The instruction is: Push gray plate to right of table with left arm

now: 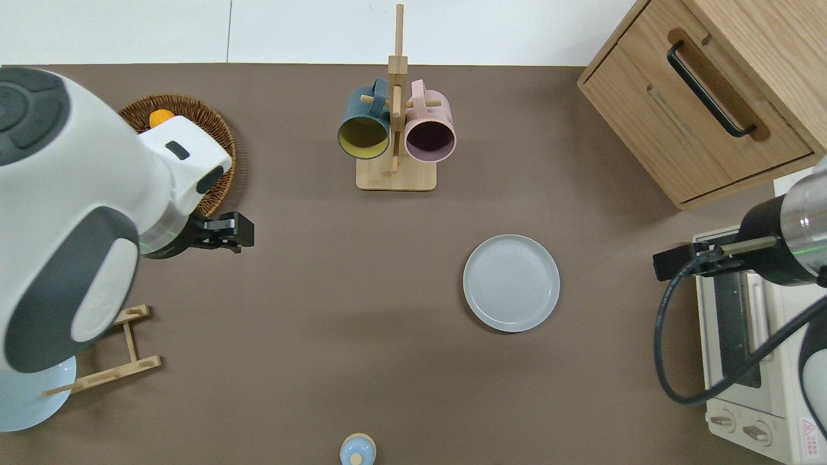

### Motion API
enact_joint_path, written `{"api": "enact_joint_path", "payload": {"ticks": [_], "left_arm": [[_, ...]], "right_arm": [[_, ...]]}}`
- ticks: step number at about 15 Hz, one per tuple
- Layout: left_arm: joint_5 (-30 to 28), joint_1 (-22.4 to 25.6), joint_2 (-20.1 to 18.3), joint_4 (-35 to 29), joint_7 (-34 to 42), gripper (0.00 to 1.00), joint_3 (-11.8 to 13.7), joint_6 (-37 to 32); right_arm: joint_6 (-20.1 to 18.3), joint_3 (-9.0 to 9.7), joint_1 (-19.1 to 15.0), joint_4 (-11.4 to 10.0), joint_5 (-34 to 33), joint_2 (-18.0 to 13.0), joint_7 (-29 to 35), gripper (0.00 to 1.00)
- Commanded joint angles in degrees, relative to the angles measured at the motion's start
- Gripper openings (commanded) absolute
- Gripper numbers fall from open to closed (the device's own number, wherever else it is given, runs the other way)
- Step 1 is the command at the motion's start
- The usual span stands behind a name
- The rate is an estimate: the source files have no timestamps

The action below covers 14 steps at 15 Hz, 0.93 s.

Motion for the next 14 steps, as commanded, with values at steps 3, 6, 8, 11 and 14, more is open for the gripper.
{"api": "enact_joint_path", "payload": {"ticks": [3, 6, 8, 11, 14], "left_arm": [[-4.5, 9.2, -3.4, -3.8, 10.2, 0.99, -0.6, 0.5], [-4.6, 9.1, -4.1, -6.9, 10.2, 0.99, -0.7, 3.3], [-4.6, 8.9, -7.6, -13.0, 10.2, 1.0, -0.7, 8.0], [-5.0, 8.7, -9.0, -16.0, 10.5, 1.0, -0.7, 10.0], [-5.9, 8.9, -8.9, -15.8, 11.1, 1.0, -0.7, 10.5]], "right_arm": [[-0.8, 0.77, -1.2, 0.5, 0.6, -0.2, 0.1, 0.983], [-0.8, 0.86, -1.2, 0.5, 0.6, -0.2, 0.1, 0.983], [-0.8, 0.86, -1.2, 0.5, 0.6, -0.2, 0.1, 0.983], [-0.8, 0.77, -1.2, 0.5, 0.6, -0.2, 0.1, 0.983], [-0.8, 0.86, -1.2, 0.5, 0.6, -0.2, 0.1, 0.983]]}}
